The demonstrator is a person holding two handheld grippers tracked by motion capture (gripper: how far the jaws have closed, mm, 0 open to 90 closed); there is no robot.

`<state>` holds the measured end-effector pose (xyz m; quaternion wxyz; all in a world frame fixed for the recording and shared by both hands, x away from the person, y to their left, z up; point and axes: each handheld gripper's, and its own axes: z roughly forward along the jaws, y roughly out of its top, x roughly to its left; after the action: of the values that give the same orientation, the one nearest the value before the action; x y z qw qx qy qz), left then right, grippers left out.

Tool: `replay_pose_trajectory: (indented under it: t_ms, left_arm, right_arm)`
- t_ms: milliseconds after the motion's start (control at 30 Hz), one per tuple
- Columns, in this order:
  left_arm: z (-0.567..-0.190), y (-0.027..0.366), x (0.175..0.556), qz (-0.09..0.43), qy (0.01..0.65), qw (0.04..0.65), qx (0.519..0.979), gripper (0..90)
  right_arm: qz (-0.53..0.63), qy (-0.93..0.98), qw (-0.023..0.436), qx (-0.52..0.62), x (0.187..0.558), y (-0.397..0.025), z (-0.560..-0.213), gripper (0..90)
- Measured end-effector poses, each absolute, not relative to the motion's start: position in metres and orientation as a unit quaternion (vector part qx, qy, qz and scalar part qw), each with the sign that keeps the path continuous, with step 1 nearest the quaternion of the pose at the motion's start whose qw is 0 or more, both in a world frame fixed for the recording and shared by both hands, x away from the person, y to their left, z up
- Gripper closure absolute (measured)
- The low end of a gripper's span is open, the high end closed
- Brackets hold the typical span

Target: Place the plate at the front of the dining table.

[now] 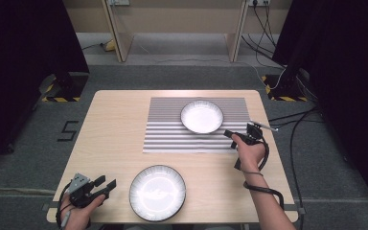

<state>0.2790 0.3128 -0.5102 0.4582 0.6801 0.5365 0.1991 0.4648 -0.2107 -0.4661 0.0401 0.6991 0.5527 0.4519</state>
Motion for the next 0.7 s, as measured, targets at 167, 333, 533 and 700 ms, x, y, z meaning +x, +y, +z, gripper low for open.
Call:
replay_pose_trajectory:
  t_ms: [167, 333, 533, 700]
  left_arm:
    - [-0.510, 0.313, 0.279, 0.200, 0.537, 0.459, 0.679, 44.8]
    - [-0.510, 0.312, 0.279, 0.199, 0.537, 0.458, 0.680, 44.7]
    - [-0.510, 0.312, 0.279, 0.199, 0.537, 0.459, 0.679, 44.5]
    - [-0.510, 0.312, 0.280, 0.200, 0.538, 0.459, 0.678, 44.4]
  right_arm:
    - [0.451, 0.556, 0.040, 0.697, 0.460, -0.214, -0.466, 51.8]
    - [0.448, 0.563, 0.039, 0.693, 0.453, -0.217, -0.466, 51.6]
    - [0.448, 0.570, 0.043, 0.687, 0.441, -0.218, -0.466, 51.5]
    - [0.449, 0.577, 0.040, 0.681, 0.433, -0.216, -0.466, 51.3]
